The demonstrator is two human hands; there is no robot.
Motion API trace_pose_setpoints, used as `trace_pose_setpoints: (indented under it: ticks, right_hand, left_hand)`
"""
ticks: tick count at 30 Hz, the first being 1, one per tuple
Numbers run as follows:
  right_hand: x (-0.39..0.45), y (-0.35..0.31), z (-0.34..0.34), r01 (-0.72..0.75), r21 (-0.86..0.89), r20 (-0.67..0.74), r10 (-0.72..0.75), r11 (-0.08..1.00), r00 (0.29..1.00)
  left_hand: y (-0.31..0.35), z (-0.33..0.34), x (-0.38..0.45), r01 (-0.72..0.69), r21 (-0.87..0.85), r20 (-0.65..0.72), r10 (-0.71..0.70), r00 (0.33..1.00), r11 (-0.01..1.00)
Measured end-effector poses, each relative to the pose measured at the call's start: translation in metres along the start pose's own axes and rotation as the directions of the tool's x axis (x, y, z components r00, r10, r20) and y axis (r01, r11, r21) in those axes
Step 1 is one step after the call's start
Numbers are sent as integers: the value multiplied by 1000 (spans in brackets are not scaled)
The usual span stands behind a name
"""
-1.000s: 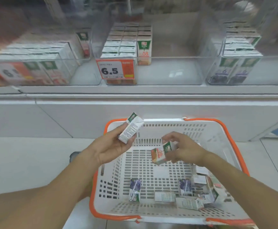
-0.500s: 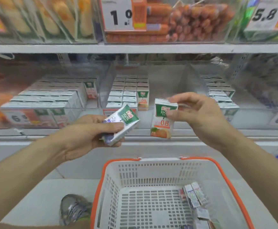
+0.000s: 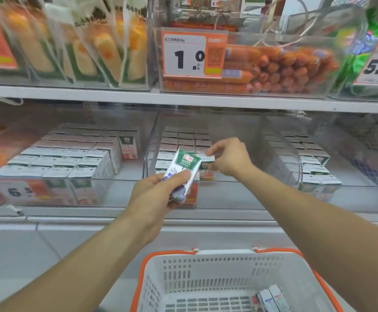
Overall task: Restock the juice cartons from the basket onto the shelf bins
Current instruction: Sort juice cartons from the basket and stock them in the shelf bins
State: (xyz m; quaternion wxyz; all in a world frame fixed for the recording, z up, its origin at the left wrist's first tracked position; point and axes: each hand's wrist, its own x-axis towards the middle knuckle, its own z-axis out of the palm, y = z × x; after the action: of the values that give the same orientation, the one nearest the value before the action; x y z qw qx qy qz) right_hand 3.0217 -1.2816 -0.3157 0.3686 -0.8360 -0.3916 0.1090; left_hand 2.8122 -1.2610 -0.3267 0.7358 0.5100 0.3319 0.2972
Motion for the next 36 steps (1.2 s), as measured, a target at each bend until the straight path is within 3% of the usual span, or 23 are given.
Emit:
trace_pose_setpoints:
  ticks: [4, 11, 15, 17, 20, 23, 25, 27, 29, 32, 36]
  right_hand:
    - [7, 7, 9, 17, -44, -40, -19, 999, 999]
    - [-12, 13, -35, 190, -171, 140, -167, 967, 976]
    - [-57, 14, -97, 67, 221, 385, -150, 973, 911]
    - [-75, 20, -124, 24, 305, 464, -171, 952, 869]
    - [-88, 34, -152, 148, 192, 364, -210, 970, 907]
    - [-91, 51, -182, 196, 118, 242, -219, 974, 945]
    - [-91, 66, -208, 211, 77, 163, -221, 974, 962]
    - [-88, 85, -236, 202, 28, 39, -203, 979, 978]
    - [-79, 109, -260, 150, -56, -110, -155, 987, 982]
    - [-57, 145, -274, 28, -174, -283, -77, 984, 956]
    - [-20, 184, -254, -50, -216, -255, -7, 975, 967]
  left_hand:
    - [-5, -1, 6, -70, 8, 8, 70, 998, 998]
    - [-15, 19, 6, -151, 141, 78, 141, 987, 978]
    - [-17, 63, 3, -160, 124, 141, 142, 980, 979]
    - [-18, 89, 1, -206, 130, 176, 182, 967, 970]
    - [-21, 126, -3, -343, 208, 221, 298, 929, 916]
    - [-30, 159, 2, -510, 250, 304, 433, 849, 823]
    - [-41, 175, 11, -609, 395, 333, 511, 792, 688]
    - [-55, 188, 23, -690, 545, 370, 602, 708, 477]
    - [-73, 198, 33, -708, 638, 427, 625, 653, 304]
    - [-93, 209, 43, -667, 728, 451, 623, 640, 158]
    - [-101, 209, 50, -648, 755, 430, 674, 601, 96]
